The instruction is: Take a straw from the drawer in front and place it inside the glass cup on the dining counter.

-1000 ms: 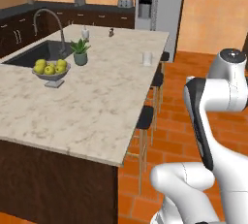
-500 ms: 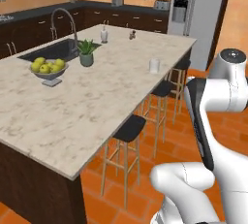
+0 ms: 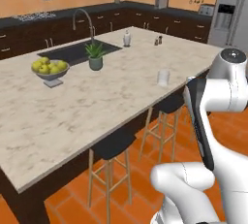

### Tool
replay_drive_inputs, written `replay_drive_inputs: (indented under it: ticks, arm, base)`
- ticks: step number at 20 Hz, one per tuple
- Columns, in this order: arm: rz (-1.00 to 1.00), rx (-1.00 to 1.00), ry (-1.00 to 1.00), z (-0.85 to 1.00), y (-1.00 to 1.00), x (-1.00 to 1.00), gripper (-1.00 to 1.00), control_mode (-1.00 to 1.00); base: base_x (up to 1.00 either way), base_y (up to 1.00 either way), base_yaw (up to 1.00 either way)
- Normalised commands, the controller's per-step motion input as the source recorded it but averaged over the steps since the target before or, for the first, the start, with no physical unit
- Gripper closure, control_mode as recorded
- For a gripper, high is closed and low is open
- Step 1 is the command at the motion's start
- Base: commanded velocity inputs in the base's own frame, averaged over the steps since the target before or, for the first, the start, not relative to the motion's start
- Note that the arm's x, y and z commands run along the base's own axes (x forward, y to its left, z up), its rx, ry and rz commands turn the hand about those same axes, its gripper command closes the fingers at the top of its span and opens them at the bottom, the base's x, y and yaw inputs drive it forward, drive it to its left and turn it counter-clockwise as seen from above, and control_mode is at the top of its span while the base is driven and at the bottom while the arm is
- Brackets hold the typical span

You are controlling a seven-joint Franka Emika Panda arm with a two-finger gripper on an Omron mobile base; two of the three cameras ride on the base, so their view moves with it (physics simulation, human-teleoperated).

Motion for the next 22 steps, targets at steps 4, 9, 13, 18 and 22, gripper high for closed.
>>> replay_drive_inputs:
  ticks: [4,9,13,18,22]
  arm:
    - [0.0,0.0,0.0,0.0,0.0,0.0,1.0,1.0]
    - [0.0,0.0,0.0,0.0,0.0,0.0,1.0,1.0]
    - [0.0,0.0,0.0,0.0,0.0,0.0,1.0,1.0]
    - [0.0,0.0,0.0,0.0,0.0,0.0,1.0,1.0]
    - [0.0,0.0,0.0,0.0,0.0,0.0,1.0,1.0]
  base:
    - [0.3,-1.0,0.49]
    - [0.18,-0.95,0.54]
    - [0.18,-0.89,0.57]
    - [0.21,-0.92,0.55]
    - [0.48,-0.73,0.44]
